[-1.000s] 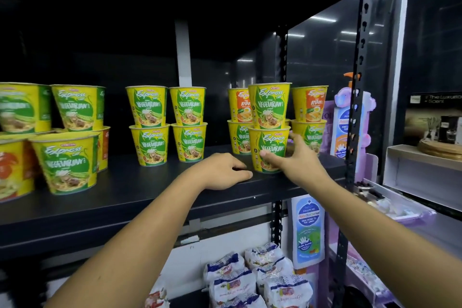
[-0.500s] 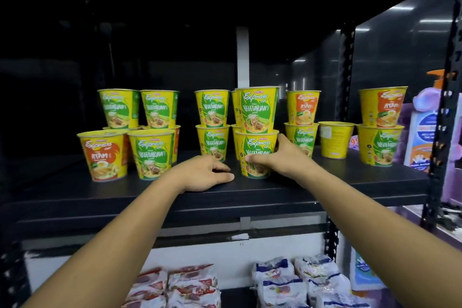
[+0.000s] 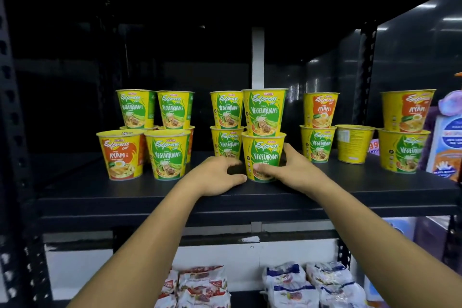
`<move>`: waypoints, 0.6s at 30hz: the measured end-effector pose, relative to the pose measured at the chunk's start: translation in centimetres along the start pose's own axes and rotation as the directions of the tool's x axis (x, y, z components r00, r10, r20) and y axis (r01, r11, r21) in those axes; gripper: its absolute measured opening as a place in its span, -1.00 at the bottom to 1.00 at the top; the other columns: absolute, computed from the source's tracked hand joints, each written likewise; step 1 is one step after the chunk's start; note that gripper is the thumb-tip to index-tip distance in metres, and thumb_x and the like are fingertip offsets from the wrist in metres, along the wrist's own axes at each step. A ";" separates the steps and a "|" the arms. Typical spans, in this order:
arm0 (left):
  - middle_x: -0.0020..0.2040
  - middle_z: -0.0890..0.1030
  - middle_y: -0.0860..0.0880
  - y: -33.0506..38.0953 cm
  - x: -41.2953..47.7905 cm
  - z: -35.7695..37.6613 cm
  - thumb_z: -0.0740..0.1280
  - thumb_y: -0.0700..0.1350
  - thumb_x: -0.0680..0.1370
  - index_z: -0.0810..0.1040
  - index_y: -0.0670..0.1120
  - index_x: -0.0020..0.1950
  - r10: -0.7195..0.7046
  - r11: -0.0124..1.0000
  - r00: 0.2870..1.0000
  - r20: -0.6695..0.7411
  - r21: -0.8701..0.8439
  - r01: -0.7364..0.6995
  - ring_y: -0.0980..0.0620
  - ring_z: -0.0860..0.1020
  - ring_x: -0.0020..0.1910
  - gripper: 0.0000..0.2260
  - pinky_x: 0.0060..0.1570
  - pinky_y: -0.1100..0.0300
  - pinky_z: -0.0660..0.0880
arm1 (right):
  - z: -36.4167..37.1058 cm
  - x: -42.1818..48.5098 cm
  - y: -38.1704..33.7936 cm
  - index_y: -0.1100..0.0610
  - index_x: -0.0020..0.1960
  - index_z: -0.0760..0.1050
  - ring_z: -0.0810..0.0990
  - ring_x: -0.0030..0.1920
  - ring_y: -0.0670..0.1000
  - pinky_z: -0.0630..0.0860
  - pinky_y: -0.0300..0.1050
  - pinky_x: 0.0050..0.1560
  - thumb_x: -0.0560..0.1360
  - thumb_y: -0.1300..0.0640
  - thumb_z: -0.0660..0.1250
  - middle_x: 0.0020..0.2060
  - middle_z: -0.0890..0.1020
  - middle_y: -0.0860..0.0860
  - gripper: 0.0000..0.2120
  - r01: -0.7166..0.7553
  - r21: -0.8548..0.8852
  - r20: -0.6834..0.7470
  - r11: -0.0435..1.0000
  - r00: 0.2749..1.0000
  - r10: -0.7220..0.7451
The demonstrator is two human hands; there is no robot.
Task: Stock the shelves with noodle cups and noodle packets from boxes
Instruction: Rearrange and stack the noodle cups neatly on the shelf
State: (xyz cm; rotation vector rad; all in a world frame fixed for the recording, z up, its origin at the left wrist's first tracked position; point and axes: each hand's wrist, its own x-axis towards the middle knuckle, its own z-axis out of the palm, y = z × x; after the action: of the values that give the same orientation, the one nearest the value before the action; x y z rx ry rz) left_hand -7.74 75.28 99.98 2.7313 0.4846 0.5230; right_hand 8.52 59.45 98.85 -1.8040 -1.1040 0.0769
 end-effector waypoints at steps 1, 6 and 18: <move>0.44 0.52 0.07 0.0 0.0 -0.1 0.37 0.12 0.63 0.48 0.07 0.51 -0.005 1.000 1.000 -0.025 -0.028 0.005 0.04 0.48 0.38 -0.55 0.20 0.26 0.35 | 0.0 0.0 0.1 -0.12 0.37 0.37 0.57 0.12 -0.19 0.48 -0.13 0.13 0.31 -0.29 0.59 0.15 0.62 -0.21 -0.26 0.003 -0.001 -0.004 1.000 1.000 -0.003; 0.34 0.58 0.06 -0.3 0.4 -0.5 0.42 0.03 0.58 0.51 0.09 0.46 -0.075 0.966 0.971 -0.225 -0.257 0.015 0.07 0.56 0.25 -0.57 0.22 0.18 0.44 | 0.3 0.2 0.4 -0.13 0.35 0.40 0.59 0.19 -0.10 0.52 -0.02 0.27 0.29 -0.34 0.57 0.18 0.63 -0.18 -0.26 0.023 -0.047 -0.041 0.999 0.999 -0.025; 0.20 0.52 0.16 6.0 3.1 -3.7 0.47 0.29 0.48 0.23 0.08 0.57 -0.096 0.877 0.955 -0.281 -0.477 -0.053 0.04 0.53 0.27 -0.22 0.14 0.08 0.44 | 0.3 0.0 0.3 -0.12 0.33 0.42 0.61 0.15 -0.12 0.54 -0.05 0.23 0.31 -0.32 0.57 0.15 0.65 -0.17 -0.30 0.034 -0.039 -0.039 0.999 0.999 -0.035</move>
State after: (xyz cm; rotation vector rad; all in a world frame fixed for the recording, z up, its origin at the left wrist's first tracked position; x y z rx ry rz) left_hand -4.95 72.00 106.29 2.1749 0.3896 0.9219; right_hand 8.58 59.61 98.46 -1.8119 -1.1144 -0.0006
